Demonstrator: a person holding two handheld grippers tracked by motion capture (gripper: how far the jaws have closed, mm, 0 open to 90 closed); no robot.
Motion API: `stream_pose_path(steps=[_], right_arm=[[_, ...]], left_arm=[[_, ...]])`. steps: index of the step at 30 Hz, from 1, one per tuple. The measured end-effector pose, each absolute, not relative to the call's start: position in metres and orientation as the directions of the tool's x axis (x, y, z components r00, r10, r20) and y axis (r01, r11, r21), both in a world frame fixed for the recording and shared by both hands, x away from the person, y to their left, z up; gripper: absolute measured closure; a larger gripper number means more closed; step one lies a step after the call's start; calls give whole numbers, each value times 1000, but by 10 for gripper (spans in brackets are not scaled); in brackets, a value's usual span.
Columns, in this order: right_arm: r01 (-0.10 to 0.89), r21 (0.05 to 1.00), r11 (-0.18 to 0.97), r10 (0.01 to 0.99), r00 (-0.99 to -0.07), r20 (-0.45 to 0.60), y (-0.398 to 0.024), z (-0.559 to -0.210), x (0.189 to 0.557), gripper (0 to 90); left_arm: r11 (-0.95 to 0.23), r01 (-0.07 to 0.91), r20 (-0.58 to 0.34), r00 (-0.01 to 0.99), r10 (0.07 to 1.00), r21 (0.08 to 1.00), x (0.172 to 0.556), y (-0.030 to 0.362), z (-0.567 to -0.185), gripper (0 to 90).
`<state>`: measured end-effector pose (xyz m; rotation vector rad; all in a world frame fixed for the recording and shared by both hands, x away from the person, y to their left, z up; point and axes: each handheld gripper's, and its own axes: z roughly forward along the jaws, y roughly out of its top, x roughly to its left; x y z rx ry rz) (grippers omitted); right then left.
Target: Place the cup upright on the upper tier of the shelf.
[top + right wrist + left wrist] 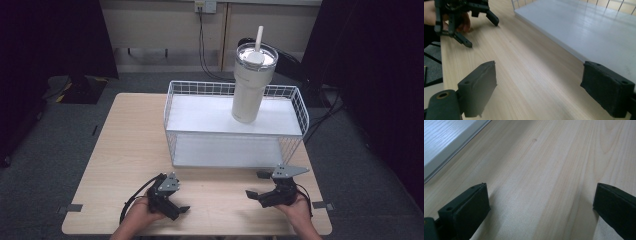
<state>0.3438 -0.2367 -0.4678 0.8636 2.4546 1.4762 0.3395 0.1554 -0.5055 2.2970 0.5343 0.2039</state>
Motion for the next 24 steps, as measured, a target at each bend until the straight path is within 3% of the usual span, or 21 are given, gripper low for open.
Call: stream_pose_path(steps=[9,24], right_arm=[[429,825,367,566,-807,168,-242,-488,345,120],[432,743,512,596,-801,54,-250,-505,347,120]], left_arm=[[-624,318,-18,899,438,714,339,155,-506,0],[-623,319,-18,898,439,714,339,155,-506,0]])
